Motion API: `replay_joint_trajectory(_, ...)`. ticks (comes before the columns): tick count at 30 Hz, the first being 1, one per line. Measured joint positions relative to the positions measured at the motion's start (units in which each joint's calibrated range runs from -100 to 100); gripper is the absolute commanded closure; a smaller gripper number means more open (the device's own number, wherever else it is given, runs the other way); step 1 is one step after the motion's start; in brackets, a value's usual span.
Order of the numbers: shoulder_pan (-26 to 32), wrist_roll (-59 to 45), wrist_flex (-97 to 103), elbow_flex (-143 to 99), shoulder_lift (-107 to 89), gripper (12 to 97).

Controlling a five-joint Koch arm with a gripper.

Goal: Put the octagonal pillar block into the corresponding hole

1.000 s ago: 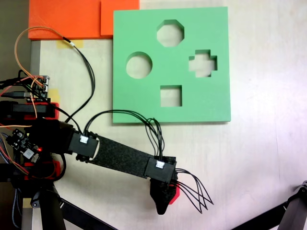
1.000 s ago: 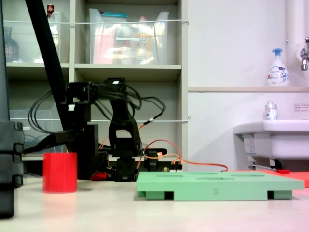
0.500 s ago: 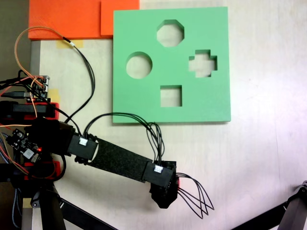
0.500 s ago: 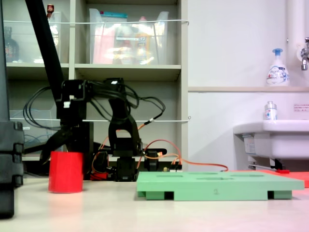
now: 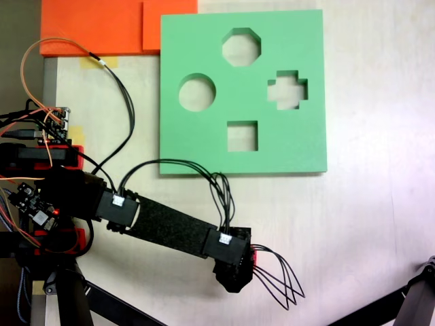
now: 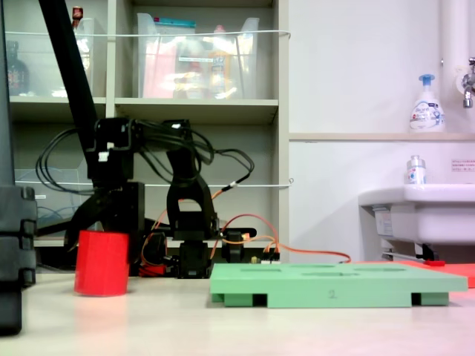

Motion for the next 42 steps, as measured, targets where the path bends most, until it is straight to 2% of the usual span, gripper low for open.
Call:
replay_joint_trajectory(10,1.17,3.66,-1.66,-1.67,-15.46,67.3)
replay_joint_trajectory(18,5.23,7.33,-2.06,-1.76,-31.46,67.3)
replay_joint_trajectory(26,15.78,17.58,-2.94,-1.76,-36.8,67.4)
replay_joint_trajectory(33,27.5,27.99,-2.94,8.04,-28.18,67.4)
replay_joint_trajectory(42,35.46,37.26,4.6,8.04,-20.52,67.4)
